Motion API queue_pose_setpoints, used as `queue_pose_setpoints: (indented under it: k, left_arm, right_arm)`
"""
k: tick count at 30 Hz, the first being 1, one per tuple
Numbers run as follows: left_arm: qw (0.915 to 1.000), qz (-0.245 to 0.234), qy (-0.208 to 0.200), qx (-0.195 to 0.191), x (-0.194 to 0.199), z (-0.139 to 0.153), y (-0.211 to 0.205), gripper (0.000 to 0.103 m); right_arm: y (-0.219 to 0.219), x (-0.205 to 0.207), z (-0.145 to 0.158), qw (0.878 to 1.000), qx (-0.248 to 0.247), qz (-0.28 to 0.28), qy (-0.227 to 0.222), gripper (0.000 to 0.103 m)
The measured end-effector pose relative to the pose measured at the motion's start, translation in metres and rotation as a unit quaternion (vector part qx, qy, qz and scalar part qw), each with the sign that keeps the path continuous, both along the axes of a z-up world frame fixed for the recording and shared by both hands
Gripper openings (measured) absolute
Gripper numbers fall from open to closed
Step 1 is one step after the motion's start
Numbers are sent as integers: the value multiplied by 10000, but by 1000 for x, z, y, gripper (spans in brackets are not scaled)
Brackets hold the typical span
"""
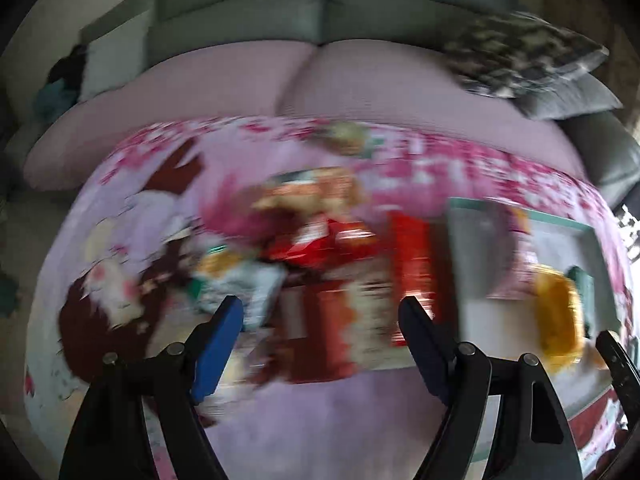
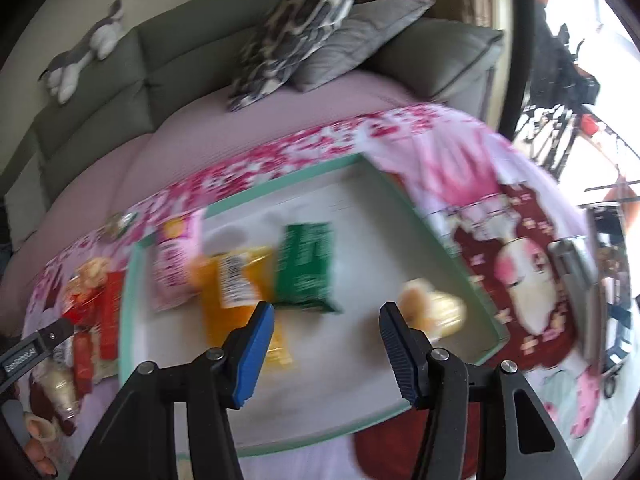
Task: Organize snacks
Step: 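Carry the yellow bag with the left gripper while the right carries the jelly cup into the tray, then move both grippers back to the snack pile toward the bread bun bag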
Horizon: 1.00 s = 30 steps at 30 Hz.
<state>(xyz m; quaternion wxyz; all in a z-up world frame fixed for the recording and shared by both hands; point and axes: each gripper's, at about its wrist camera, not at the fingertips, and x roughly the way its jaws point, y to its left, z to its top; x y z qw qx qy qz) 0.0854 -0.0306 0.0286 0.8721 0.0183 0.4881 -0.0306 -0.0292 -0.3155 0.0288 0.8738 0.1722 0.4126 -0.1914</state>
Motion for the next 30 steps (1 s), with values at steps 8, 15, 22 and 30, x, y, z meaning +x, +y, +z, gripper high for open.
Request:
queue_pose_setpoints:
  k: [8, 15, 22, 30]
  left_arm:
    - [9986, 440, 179, -247, -6, -12, 57, 90]
    - [9939, 958, 278, -480, -7, -18, 98, 91]
    - [9888, 1294, 233, -704, -5, -16, 130, 91]
    - [9863, 1279, 514, -906, -3, -25, 137, 91]
  right_arm:
    - [60, 23, -3, 9979, 96, 643, -1, 77]
    - [112, 39, -8, 9925, 14, 1222, 16, 91]
    - [147, 50, -13, 9889, 3, 1487, -6, 100]
    - [199, 62, -12, 9791, -60, 2027, -138, 100]
